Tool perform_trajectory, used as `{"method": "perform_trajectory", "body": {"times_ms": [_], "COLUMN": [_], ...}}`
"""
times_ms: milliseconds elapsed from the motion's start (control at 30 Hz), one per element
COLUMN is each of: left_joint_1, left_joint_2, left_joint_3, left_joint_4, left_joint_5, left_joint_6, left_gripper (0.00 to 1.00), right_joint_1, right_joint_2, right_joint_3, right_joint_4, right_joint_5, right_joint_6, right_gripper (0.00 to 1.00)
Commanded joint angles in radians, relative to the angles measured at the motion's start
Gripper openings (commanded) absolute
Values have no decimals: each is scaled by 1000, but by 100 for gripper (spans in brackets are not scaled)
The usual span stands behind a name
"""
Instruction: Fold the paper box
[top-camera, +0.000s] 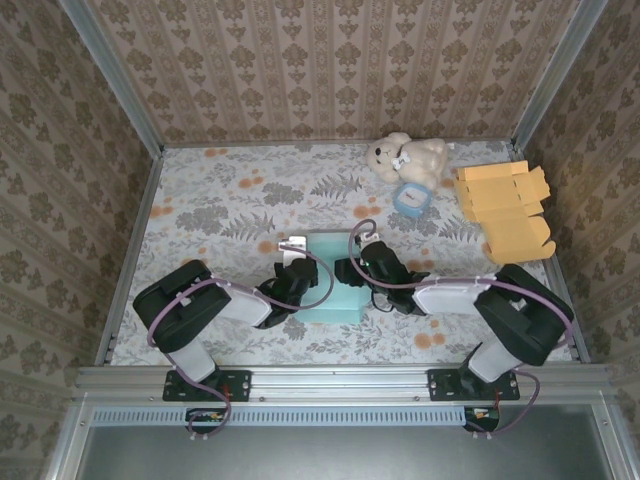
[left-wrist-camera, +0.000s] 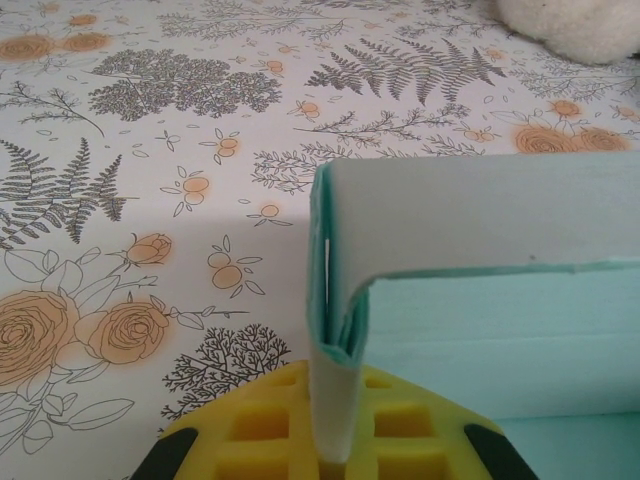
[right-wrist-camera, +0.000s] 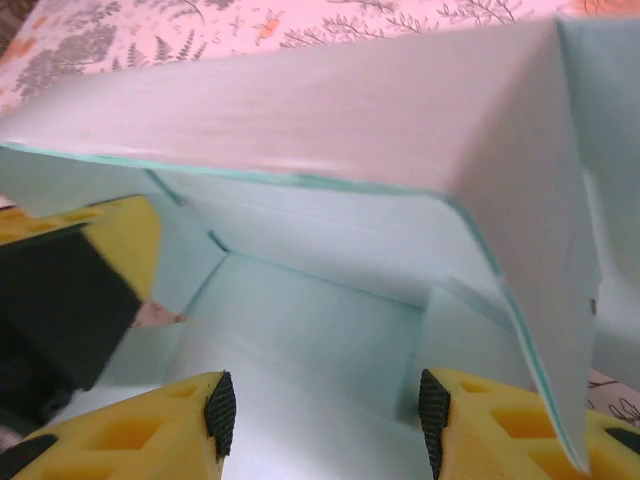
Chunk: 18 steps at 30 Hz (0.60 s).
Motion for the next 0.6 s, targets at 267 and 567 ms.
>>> {"method": "perform_trajectory", "body": {"times_ms": [267, 567], "left_joint_1": [25, 103], "left_joint_2": [-34, -120], "left_joint_3": [-35, -98], "left_joint_4": [29, 35], "left_joint_5": [28, 123], "left_joint_6": [-27, -25], "left_gripper": [0, 0], "right_joint_1": [14, 13], "right_joint_2": [-283, -575], "right_joint_3": [-11, -49], "right_joint_4": [-315, -524], "right_joint_5": [48, 245], "right_joint_6": [-121, -227], "right_gripper": [55, 56]}}
